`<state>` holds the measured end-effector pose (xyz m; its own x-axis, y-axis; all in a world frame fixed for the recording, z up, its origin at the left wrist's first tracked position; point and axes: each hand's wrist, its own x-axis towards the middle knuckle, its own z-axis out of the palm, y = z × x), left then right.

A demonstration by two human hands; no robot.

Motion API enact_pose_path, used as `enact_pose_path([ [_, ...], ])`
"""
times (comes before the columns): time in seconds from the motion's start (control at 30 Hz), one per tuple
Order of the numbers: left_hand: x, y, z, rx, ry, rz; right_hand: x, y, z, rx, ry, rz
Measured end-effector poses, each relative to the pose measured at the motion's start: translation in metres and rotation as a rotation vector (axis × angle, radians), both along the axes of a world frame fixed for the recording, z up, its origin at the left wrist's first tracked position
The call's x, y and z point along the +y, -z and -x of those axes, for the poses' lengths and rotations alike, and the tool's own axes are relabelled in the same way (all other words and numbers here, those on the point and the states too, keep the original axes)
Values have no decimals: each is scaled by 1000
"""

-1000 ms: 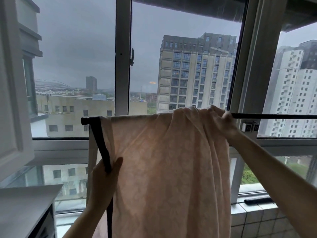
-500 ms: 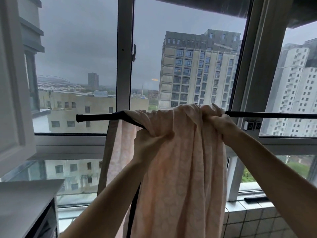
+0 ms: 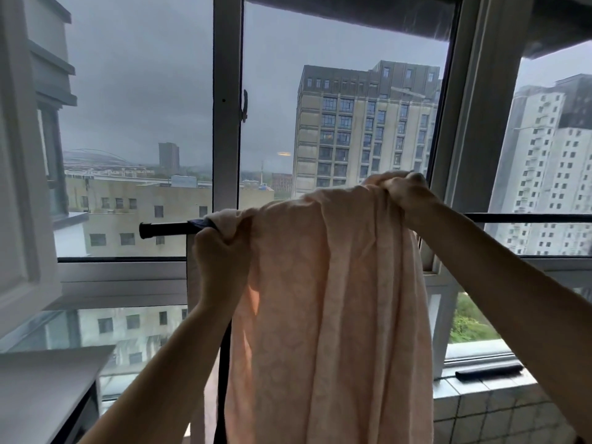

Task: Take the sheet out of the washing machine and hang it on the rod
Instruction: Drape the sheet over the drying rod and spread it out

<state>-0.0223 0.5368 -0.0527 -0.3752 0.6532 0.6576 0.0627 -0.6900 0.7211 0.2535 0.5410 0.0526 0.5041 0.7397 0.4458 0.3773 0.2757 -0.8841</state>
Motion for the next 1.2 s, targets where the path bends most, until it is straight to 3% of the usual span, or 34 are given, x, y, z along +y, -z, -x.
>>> enact_pose_path([
  [0.23,6,6,45,48,-172,-5,24,-35,-26,-128,231,11],
  [0.4,4,16,80,155,-335,-22,5,-18,-59,-171,334,43],
  [0.6,0,35,53,102,-92,134,-9,28,-53,-472,302,282],
  [0.87,-11,27,44,107,120,157,-28,49,-23,-559,521,411],
  [1.0,-8,36,53,112,42,174,-44,70,30,-863,655,242],
  [1.2,-6,56,73,153,3,262,-42,98,92,-1012,423,80],
])
